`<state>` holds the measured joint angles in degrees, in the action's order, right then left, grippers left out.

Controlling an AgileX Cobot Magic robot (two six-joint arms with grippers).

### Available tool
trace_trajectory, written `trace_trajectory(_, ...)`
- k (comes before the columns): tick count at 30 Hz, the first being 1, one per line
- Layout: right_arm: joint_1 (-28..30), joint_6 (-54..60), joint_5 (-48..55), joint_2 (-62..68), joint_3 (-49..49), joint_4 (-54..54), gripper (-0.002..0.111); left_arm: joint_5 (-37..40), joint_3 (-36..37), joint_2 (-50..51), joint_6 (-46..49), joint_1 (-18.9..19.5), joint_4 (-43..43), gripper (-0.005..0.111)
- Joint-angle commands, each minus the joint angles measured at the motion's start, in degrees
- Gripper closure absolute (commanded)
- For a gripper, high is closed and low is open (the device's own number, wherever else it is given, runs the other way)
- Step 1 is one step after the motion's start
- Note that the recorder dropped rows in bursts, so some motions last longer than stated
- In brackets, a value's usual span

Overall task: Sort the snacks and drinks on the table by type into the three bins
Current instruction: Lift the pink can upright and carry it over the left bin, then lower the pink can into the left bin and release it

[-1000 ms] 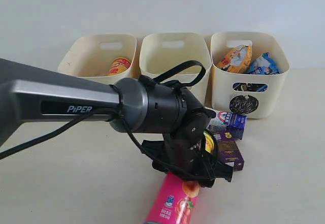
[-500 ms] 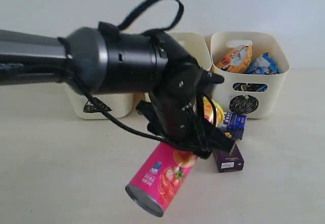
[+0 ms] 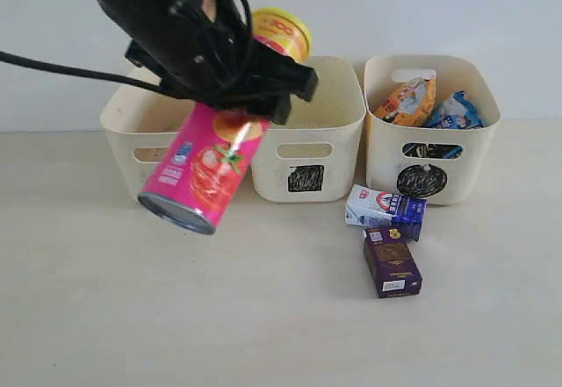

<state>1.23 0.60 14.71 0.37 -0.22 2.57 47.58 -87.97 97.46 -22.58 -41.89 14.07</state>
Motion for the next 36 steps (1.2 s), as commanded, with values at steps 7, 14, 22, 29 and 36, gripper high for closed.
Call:
trace_trajectory(7,-0.1,-0.2,-0.7,-0.4,0.2,0.1,0.108,-11.6,0.8,-2.6,2.8,11.2,0.5,0.103)
trace_trajectory(14,-0.1,-0.2,-0.7,-0.4,0.2,0.1,0.108,-23.7,3.3,-1.1,5.7,18.5,0.5,0.103)
trace_trajectory(22,-0.1,-0.2,-0.7,-0.4,0.2,0.1,0.108,-47.0,4.7,6.4,6.5,24.7,0.5,0.103)
trace_trajectory(29,-0.1,-0.2,-0.7,-0.4,0.2,-0.1,0.108,-56.2,2.3,17.7,6.5,28.9,0.3,0.103)
trace_trajectory(36,-0.1,-0.2,-0.7,-0.4,0.2,-0.1,0.108,-59.8,-0.3,22.6,6.5,28.9,0.3,0.103)
